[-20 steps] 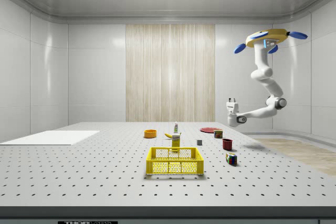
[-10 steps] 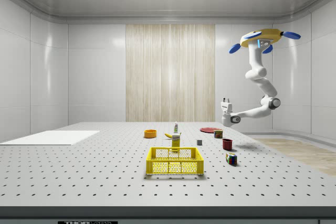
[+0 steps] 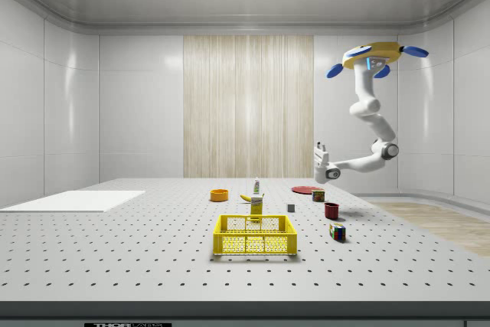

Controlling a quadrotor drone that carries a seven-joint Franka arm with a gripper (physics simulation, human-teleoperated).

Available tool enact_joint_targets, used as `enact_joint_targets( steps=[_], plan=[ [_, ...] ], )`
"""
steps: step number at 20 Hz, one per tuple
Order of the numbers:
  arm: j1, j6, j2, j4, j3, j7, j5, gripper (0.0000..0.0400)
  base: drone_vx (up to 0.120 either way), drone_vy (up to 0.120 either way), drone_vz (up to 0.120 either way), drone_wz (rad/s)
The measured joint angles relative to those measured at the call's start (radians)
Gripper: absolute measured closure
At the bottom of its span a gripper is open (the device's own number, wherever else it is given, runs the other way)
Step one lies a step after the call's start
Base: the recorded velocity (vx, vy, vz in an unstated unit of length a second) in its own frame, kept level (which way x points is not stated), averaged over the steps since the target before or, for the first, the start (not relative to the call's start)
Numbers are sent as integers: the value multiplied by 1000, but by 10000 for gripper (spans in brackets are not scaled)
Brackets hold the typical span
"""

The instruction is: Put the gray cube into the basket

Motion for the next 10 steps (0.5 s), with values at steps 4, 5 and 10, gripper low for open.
enact_joint_targets(
  steps=[4, 5, 10],
  plan=[
    [-37, 8, -9, -34, 116, 24, -165, 0, 120, 0, -100, 0],
    [-50, 11, -14, -51, 157, 33, -224, 0, 120, 0, -120, 0],
    [-156, 31, -55, -235, 436, 118, -656, 0, 120, 0, -120, 0]
  ],
)
